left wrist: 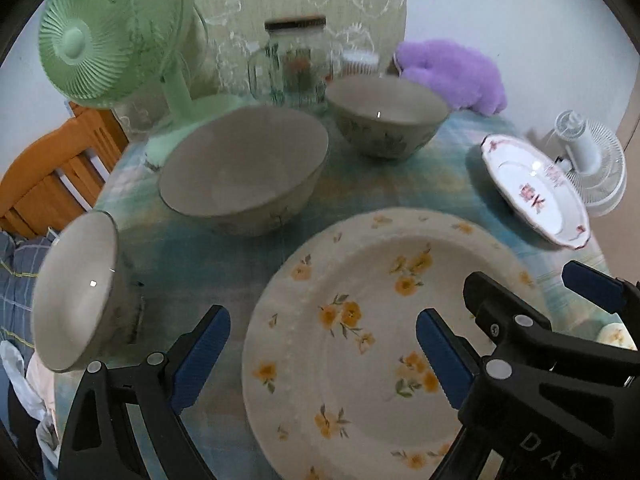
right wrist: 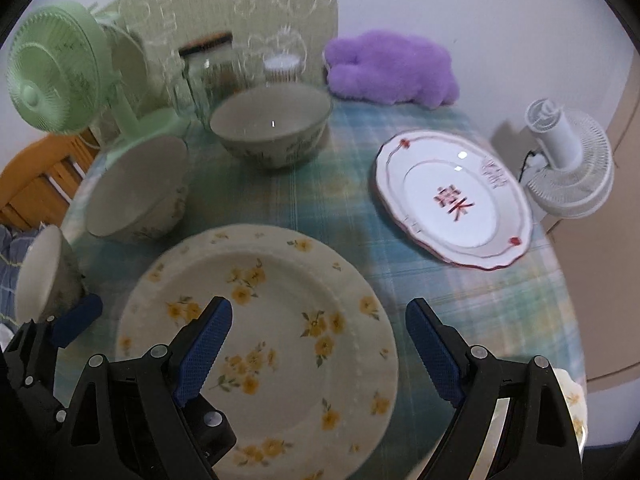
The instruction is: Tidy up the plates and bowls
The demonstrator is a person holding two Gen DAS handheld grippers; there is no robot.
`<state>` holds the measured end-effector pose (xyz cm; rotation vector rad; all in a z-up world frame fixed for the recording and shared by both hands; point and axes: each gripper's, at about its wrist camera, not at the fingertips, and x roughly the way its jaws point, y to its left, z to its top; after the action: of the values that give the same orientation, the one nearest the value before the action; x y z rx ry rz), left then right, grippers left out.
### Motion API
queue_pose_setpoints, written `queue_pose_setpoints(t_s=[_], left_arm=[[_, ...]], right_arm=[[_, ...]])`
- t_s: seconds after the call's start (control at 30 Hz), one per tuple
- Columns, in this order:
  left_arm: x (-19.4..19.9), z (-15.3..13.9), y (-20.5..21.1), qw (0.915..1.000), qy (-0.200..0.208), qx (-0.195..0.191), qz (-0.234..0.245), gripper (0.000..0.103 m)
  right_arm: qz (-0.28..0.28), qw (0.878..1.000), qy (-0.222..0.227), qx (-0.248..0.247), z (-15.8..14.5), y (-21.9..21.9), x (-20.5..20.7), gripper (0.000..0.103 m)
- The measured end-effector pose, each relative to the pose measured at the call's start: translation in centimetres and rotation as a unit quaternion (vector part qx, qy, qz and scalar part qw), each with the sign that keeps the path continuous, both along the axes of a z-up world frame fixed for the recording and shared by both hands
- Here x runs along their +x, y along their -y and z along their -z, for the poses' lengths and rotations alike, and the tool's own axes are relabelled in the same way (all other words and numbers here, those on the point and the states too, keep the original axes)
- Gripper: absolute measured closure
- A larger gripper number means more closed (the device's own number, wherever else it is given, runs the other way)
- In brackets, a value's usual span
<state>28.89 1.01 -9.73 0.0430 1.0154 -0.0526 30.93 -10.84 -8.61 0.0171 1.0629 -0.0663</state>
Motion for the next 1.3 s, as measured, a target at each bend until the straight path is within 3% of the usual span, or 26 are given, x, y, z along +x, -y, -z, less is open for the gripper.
queue_pose_setpoints(t_s=[0.4,1.03,1.3], left_arm=[[1.1,2.7,-0.2,0.9990,-0.042,-0.012,-0.005,0.013],[-3.0,2.6,-3.5,0.9967,-0.080,-0.014,0.004,0.018],[-3.7,2.8,-3.6,0.9977,-0.066,-0.009,0.011,0.016]], right_arm=[[-0.005,0.999,-0.036,0.009,3.9,0.6,1.7,0.016],[-0.016,0.997,-0.073,0.025,3.3,-1.7,-2.0,0.019],[-0.008,0.996,-0.082,0.028,4.1,-1.7,-2.8,0.020]])
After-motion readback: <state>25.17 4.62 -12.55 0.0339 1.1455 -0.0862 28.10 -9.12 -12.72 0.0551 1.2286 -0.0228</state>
